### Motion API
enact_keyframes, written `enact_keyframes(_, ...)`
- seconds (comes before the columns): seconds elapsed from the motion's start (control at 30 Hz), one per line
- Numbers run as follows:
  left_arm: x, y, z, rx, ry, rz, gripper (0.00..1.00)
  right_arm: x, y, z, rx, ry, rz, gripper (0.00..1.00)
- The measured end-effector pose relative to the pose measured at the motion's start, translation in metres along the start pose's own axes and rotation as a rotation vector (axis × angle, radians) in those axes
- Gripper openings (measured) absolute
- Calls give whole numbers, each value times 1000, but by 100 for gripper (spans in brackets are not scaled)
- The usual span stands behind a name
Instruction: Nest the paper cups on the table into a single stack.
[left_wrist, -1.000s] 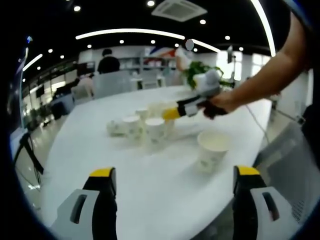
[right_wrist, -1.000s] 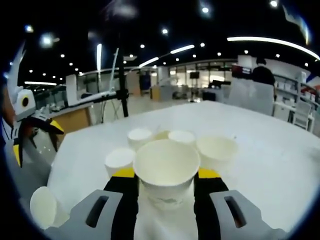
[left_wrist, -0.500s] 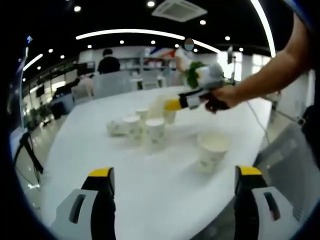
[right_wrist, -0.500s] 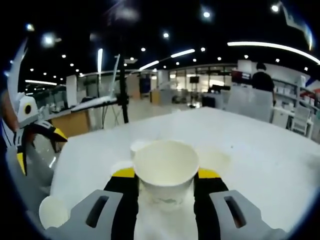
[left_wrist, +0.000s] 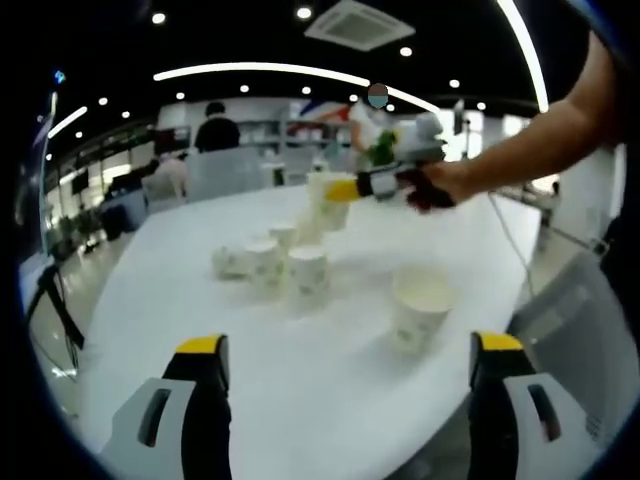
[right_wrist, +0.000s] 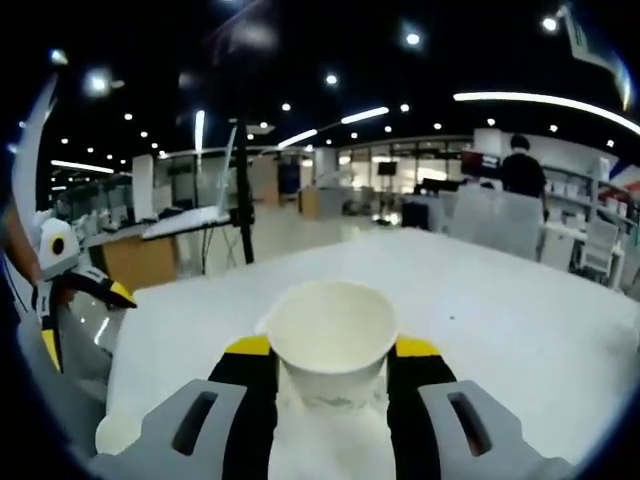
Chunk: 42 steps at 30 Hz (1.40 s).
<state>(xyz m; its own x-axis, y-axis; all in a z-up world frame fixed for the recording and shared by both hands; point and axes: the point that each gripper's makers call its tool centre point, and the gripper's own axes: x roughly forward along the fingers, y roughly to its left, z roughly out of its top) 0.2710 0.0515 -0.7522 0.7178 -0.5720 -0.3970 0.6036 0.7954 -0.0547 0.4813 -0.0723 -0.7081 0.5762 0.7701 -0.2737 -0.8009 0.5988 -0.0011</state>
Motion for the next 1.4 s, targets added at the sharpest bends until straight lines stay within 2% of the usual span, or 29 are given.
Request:
enact_keyframes(0.17,0,4,-2,14,15,24,99,-3,-2,7,-2,-3,-4,39)
enact_keyframes(0.4,0,2,1,4,5,16,99,-5,-4,19,-6,-10,-5,39)
enact_keyframes(0.73,-4,2,3,12,4,23,99,-6,-4,23,-11,-18,-14,39)
enact_keyframes(0.87,-3,0,-2,41,25,13,99,-7,-4,23,7,-24,-14,39)
enact_keyframes(1.03,-4,-5,-7,37,57,-17,97,-10,-3,29,8,-31,-18,39)
enact_keyframes(1.1,-4,-6,-7,70,57,-11,98,-11,-3,29,4,-31,-19,39)
enact_keyframes(1.23,-5,-4,-8,47,68,-9,99,-13,-3,30,-10,-28,-21,39)
enact_keyframes(1.4,-5,-6,-10,71,80,-14,99,-14,-2,30,-18,-25,-22,39)
